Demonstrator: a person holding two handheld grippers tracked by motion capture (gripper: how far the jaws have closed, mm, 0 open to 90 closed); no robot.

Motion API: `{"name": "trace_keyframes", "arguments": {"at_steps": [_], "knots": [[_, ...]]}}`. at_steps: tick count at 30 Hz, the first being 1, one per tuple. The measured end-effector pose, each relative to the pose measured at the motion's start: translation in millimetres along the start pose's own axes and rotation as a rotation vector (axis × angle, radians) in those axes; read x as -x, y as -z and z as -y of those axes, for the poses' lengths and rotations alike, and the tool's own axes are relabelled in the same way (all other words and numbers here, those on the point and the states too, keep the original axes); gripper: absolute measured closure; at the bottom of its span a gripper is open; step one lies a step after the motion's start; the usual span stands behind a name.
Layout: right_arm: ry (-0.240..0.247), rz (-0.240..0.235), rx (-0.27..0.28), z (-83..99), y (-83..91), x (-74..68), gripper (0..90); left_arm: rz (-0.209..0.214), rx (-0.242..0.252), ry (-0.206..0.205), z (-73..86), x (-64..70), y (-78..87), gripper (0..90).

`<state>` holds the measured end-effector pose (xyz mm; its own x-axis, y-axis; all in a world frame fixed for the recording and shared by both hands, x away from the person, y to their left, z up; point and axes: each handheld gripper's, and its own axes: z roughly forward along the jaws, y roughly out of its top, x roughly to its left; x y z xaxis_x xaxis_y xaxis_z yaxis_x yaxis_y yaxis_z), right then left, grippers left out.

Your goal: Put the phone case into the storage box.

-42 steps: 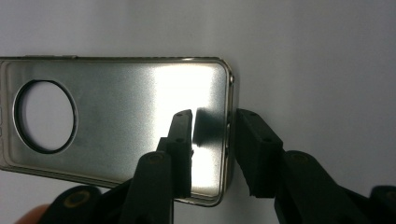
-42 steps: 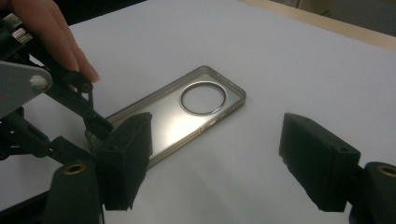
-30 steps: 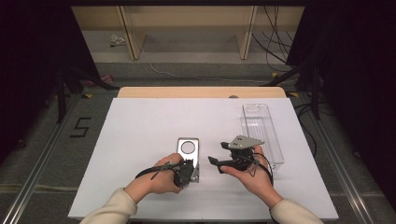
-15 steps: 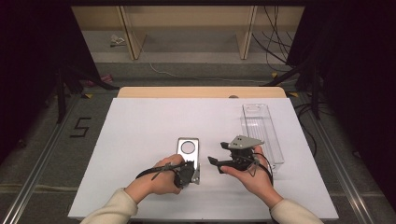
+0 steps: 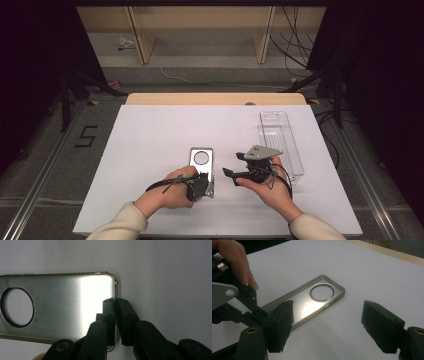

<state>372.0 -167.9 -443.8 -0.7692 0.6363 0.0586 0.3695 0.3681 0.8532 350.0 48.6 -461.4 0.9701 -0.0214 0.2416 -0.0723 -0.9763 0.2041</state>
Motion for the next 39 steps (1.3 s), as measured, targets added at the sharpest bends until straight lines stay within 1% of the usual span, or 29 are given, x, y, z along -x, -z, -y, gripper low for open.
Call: {"name": "trace_keyframes", "arguments": {"at_steps": [4,5,6,7,9,19,20,21,22,28,30,34,35,38,39], "knots": [[0.0,0.0,-0.001,0.2,-0.2,0.0,27.0,-0.008,-0.002,-0.014,-0.4,-0.4,0.2,84.1],[0.0,0.0,-0.002,0.3,-0.3,0.0,27.0,-0.005,-0.003,-0.009,-0.5,0.3,0.2,84.7],[0.0,0.0,-0.002,0.3,-0.3,0.0,27.0,-0.009,-0.003,-0.018,-0.7,-0.2,0.3,84.7],[0.0,0.0,-0.001,0.3,-0.3,0.0,26.9,-0.005,-0.003,-0.012,-0.7,0.6,0.2,85.0],[-0.001,0.001,-0.002,0.3,-0.3,0.2,27.0,-0.012,-0.003,-0.02,-0.9,0.2,0.3,85.3],[0.0,0.002,-0.002,0.5,-0.3,0.5,27.0,-0.014,-0.001,-0.02,-0.6,0.8,0.3,86.0],[-0.001,0.002,-0.002,0.5,-0.3,0.6,27.0,-0.012,0.0,-0.015,-0.4,1.2,0.2,86.0],[-0.001,0.002,-0.001,0.5,-0.3,0.7,27.0,-0.016,0.0,-0.021,-0.5,0.9,0.4,86.0],[-0.001,0.001,-0.001,0.4,-0.1,0.5,27.0,-0.01,0.001,-0.011,-0.3,1.8,0.2,86.2],[-0.001,0.002,-0.001,0.4,-0.1,0.3,26.9,-0.015,0.004,-0.009,0.3,2.4,0.5,86.8],[-0.001,0.003,0.0,0.4,0.0,0.5,27.0,-0.026,0.006,-0.027,0.3,2.1,0.5,87.3],[0.001,0.005,0.002,0.2,0.4,1.1,27.0,-0.029,0.003,-0.028,0.2,3.8,0.5,87.8],[0.001,0.005,0.002,0.2,0.5,1.1,26.9,-0.035,0.002,-0.04,0.0,3.4,0.7,87.9],[0.001,0.008,0.002,0.2,0.6,1.4,27.0,-0.048,-0.003,-0.043,0.4,4.1,1.5,88.1],[0.001,0.009,0.003,0.2,0.5,1.5,27.0,-0.05,0.0,-0.038,0.8,4.5,1.9,88.2]]}}
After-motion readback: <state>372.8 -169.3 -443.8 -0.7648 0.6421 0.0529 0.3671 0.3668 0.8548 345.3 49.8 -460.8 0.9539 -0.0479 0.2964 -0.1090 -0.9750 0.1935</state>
